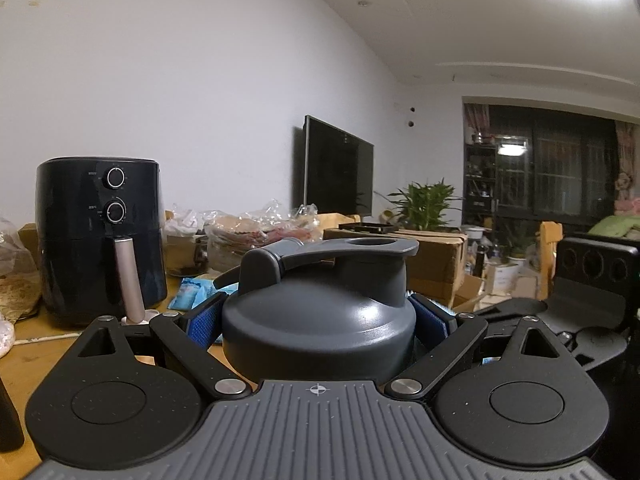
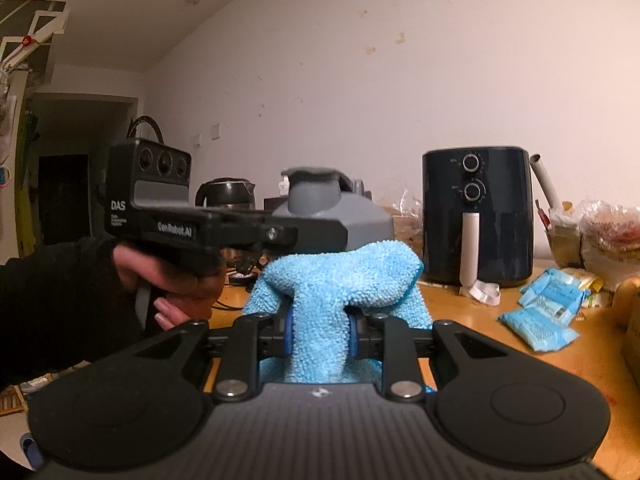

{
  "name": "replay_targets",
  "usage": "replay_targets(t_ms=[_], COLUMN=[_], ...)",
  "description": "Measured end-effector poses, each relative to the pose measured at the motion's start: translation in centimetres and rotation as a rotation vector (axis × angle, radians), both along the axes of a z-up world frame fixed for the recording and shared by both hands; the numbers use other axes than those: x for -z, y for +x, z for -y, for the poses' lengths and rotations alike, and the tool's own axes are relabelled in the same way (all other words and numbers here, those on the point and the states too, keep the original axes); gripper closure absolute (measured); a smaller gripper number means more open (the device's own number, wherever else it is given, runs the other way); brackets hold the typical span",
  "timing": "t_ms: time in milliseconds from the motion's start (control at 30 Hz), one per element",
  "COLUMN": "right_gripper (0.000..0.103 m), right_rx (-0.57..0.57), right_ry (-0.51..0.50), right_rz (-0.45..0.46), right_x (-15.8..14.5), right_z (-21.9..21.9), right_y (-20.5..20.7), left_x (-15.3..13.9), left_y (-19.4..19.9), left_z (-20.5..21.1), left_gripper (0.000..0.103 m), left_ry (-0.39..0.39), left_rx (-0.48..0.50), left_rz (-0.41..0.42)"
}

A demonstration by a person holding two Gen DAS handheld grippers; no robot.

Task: Clean container
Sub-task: 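Lift the shaker bottle up off the blue cloth with the left tool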

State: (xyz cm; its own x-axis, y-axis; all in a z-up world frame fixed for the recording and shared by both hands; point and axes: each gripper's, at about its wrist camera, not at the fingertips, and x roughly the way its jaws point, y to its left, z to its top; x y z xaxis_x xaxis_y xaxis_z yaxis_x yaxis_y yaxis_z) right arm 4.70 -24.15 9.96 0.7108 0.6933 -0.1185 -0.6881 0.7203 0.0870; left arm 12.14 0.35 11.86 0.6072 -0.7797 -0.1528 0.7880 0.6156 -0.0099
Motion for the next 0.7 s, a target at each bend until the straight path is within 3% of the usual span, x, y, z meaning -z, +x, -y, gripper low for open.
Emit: replay_targets(t_ms=[300, 700], right_gripper=[0.080, 0.087], right_rx=[0.017, 0.001], right_ry=[-0.040, -0.037], right_rz=[0.001, -0.055], right_x=[-0.3, 0.8], right_z=[-0.4, -0.1], right_y=[0.5, 1.2], left_x=[0.1, 0.0], left_y=[0.3, 0.4], left_z=[0.1, 0.0], left_gripper=[0.008, 0.008], left_ry=[-0.004, -0.006], left_rx=[0.001, 0.000], left_rz=[-0.003, -0.005])
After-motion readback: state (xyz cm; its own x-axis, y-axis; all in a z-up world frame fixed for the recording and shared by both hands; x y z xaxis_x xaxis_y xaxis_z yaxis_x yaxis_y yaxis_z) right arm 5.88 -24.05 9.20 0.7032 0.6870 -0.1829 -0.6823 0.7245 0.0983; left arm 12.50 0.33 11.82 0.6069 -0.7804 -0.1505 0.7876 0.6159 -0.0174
